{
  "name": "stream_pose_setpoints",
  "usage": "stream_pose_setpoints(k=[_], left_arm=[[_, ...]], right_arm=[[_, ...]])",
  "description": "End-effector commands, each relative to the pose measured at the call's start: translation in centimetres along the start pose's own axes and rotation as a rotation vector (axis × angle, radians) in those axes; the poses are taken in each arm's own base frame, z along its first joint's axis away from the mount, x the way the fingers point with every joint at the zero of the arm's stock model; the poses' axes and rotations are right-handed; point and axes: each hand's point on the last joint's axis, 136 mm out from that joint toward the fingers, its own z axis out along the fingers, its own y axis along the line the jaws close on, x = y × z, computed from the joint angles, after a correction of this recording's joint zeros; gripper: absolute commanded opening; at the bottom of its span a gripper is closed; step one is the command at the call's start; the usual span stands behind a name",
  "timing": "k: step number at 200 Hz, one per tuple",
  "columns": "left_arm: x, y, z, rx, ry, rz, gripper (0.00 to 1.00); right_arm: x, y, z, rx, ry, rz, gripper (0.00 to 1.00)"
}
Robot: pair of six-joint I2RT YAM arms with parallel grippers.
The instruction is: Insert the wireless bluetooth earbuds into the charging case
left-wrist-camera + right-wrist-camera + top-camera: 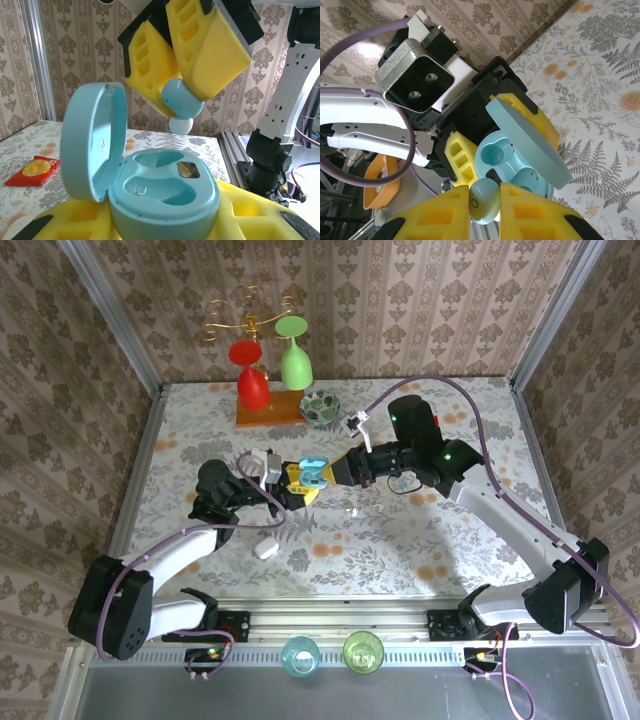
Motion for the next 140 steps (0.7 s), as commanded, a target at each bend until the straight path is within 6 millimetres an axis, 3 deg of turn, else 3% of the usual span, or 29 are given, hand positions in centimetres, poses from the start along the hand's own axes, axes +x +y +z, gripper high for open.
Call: stream_pose_setpoints(k=[1, 99, 140], left_arm=[[-0.4, -0.5, -0.2, 0.023, -0.010, 0.039, 0.27], [-1.0, -0.4, -0.1, 0.021, -0.026, 0.041, 0.27], [-1.0, -0.5, -0.1, 0.023, -0.029, 0.041, 0.27]], right_arm=[[-0.5, 0.3, 0.2, -0.008, 0.001, -0.029, 0.19], [1.3, -2.6, 1.5, 0.065, 0.073, 0.038, 0.19], [1.5, -3.4, 1.7, 0.105, 0.087, 0.059, 0.24]])
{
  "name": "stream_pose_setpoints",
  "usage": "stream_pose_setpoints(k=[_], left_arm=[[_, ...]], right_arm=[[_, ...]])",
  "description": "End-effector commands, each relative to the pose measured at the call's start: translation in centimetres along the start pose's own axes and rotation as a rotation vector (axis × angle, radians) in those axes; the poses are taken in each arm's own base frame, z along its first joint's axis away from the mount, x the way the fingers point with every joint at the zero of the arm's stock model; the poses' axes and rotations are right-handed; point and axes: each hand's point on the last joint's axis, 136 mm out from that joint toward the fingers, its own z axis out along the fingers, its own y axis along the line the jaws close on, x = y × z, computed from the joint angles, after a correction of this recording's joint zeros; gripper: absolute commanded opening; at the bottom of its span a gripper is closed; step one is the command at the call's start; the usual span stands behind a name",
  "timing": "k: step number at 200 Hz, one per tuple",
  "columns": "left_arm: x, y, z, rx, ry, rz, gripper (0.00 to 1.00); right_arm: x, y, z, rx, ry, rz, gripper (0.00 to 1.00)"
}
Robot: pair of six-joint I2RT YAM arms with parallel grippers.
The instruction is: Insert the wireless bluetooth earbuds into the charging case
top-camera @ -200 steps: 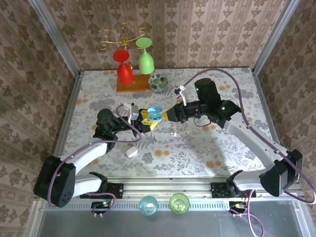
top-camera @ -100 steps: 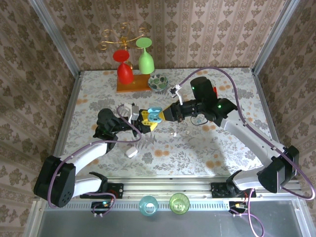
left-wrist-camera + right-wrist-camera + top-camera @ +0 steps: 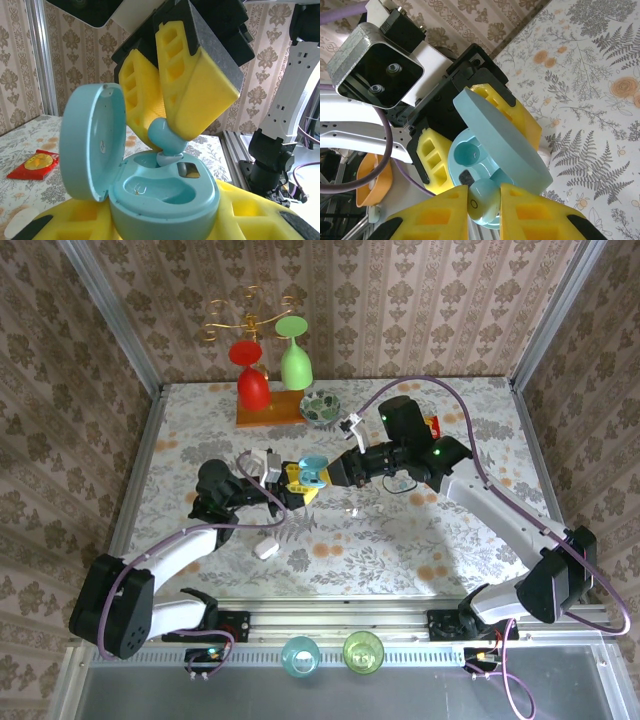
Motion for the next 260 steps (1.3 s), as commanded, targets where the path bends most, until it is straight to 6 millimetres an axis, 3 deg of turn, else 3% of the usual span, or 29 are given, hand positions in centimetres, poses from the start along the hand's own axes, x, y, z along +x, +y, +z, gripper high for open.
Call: stream_pose_setpoints(k=[1, 57, 130, 146, 172, 198, 226, 260], left_arm=[[-1.4, -0.8, 0.0, 0.032, -0.035, 0.063, 0.27], [-1.3, -0.8, 0.0, 0.033, -0.035, 0.062, 0.27], [-1.2, -0.8, -0.1, 0.030, -0.034, 0.067, 0.27], [-1.1, -0.7, -0.2, 0.026, -0.033, 0.070, 0.27], [-1.0, -0.7, -0.3, 0.016, -0.034, 0.085, 0.27], [-1.1, -0.8, -0.4, 0.015, -0.037, 0.097, 0.27], [-1.2, -0.8, -0.4, 0.017, -0.039, 0.107, 0.27], [-1.1, -0.8, -0.4, 0.016, -0.042, 0.116, 0.27]], right_arm=[[0.5, -1.4, 0.4, 0.070, 0.035, 0.029, 0.24], [-0.9, -1.4, -0.3, 0.119, -0.005, 0.038, 0.38], [-1.2, -1.1, -1.4, 0.151, -0.036, 0.022, 0.50], [-1.5, 0.3, -3.1, 0.129, -0.088, -0.030, 0.53], [-1.3, -0.2, -5.7, 0.145, -0.174, -0.055, 0.56], [-0.4, -3.7, -8.4, 0.271, -0.240, 0.007, 0.59], [1.4, -11.4, -10.7, 0.572, -0.253, 0.204, 0.59], [5.8, -19.7, -12.0, 0.946, -0.097, 0.378, 0.60]])
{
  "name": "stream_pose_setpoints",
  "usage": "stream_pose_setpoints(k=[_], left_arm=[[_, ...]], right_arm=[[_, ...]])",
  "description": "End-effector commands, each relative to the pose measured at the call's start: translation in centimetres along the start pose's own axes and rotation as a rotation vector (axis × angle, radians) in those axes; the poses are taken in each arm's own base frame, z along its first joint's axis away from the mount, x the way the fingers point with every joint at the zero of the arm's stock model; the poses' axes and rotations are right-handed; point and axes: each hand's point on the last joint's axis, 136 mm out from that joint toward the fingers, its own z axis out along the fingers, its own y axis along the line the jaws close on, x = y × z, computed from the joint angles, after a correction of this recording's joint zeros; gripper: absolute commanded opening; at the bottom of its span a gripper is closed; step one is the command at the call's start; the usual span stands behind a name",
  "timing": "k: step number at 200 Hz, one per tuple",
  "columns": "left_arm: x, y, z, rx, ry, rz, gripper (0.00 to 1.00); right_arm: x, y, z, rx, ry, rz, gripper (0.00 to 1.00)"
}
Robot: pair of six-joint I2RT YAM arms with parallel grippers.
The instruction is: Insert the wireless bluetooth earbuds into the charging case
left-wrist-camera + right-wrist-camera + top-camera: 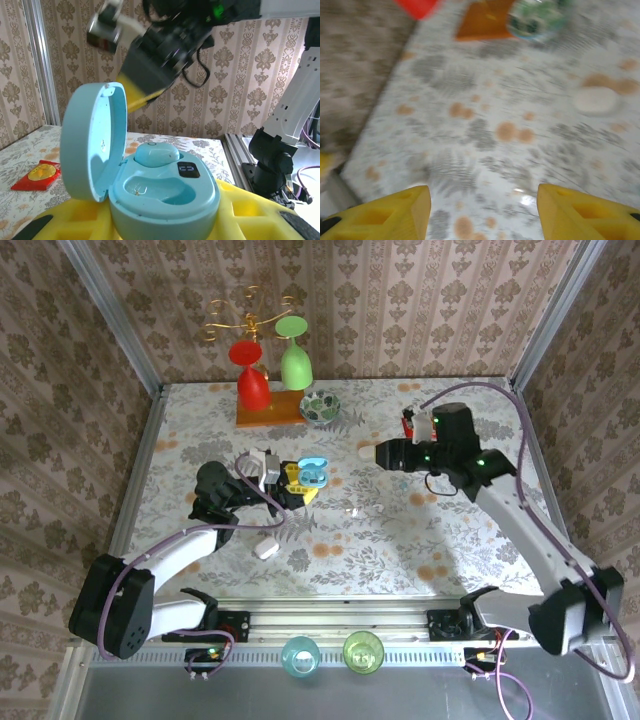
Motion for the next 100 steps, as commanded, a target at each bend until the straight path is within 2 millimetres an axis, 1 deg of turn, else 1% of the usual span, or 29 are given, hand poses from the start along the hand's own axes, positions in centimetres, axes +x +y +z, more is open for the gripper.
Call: stream_pose_setpoints(k=[1, 6, 9, 16, 28, 39, 69, 86, 100], left_arm=[[-0.7, -0.6, -0.3, 0.013, -0.019, 0.069, 0.27], [-0.6, -0.6, -0.3, 0.014, -0.018, 0.066, 0.27], [-0.5, -0.6, -0.3, 0.014, -0.017, 0.064, 0.27], [-0.5, -0.6, -0.3, 0.013, -0.017, 0.064, 0.27], [-0.5, -0.6, -0.4, 0.012, -0.017, 0.064, 0.27], [-0.5, -0.7, -0.4, 0.011, -0.017, 0.066, 0.27], [-0.4, -0.6, -0.3, 0.010, -0.014, 0.070, 0.27], [-0.2, -0.4, -0.3, 0.009, -0.011, 0.066, 0.27], [-0.1, -0.3, -0.3, 0.010, -0.009, 0.064, 0.27]], right_arm=[[2.6, -7.3, 1.7, 0.359, 0.104, 0.079, 0.60], [2.6, -8.2, 1.7, 0.413, 0.108, 0.085, 0.60], [3.1, -9.1, 2.3, 0.446, 0.132, 0.091, 0.60], [3.4, -10.3, 2.7, 0.509, 0.153, 0.092, 0.59], [4.0, -12.2, 3.3, 0.600, 0.185, 0.096, 0.58], [4.5, -13.5, 3.8, 0.667, 0.215, 0.085, 0.57], [6.2, -15.6, 5.6, 0.763, 0.302, 0.059, 0.54], [7.0, -16.3, 6.5, 0.810, 0.347, 0.037, 0.52], [7.4, -16.7, 7.3, 0.832, 0.380, 0.023, 0.48]])
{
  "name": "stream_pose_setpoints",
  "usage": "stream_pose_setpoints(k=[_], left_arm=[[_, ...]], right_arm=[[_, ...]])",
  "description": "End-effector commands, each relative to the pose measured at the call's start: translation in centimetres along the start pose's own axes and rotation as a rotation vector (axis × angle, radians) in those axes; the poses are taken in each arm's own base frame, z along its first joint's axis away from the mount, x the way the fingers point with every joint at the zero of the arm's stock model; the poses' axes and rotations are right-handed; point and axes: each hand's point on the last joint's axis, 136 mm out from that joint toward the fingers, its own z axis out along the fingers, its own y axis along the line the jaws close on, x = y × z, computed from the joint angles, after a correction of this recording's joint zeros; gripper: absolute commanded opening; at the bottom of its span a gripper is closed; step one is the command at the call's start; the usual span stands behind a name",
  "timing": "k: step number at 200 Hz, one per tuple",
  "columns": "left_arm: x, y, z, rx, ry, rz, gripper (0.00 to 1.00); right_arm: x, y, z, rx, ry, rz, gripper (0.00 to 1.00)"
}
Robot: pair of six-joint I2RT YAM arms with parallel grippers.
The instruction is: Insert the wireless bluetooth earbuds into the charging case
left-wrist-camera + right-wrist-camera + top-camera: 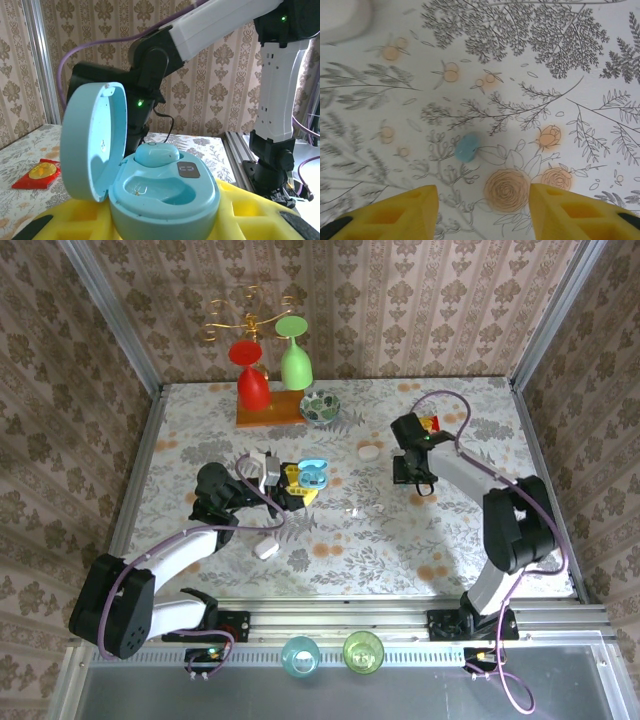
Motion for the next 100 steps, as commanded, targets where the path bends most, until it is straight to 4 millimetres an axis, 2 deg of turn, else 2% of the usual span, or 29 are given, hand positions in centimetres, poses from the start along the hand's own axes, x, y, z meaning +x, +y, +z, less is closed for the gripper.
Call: stream_pose_setpoints(k=[1, 19, 55, 100], left_arm=[[-0.5, -0.3, -0.2, 0.012, -0.014, 0.056, 0.27], [-0.4, -0.2, -0.1, 0.014, -0.013, 0.054, 0.27], [-0.3, -0.2, -0.1, 0.013, -0.013, 0.054, 0.27], [-0.3, -0.3, -0.2, 0.016, -0.013, 0.053, 0.27]], right_arm=[[-0.2, -1.0, 0.7, 0.125, 0.018, -0.026, 0.47], [-0.3, -0.4, 1.5, 0.147, 0.035, -0.050, 0.42], [-0.4, 0.9, 2.9, 0.174, 0.070, -0.095, 0.38], [0.1, 1.1, 4.1, 0.210, 0.114, -0.123, 0.32]])
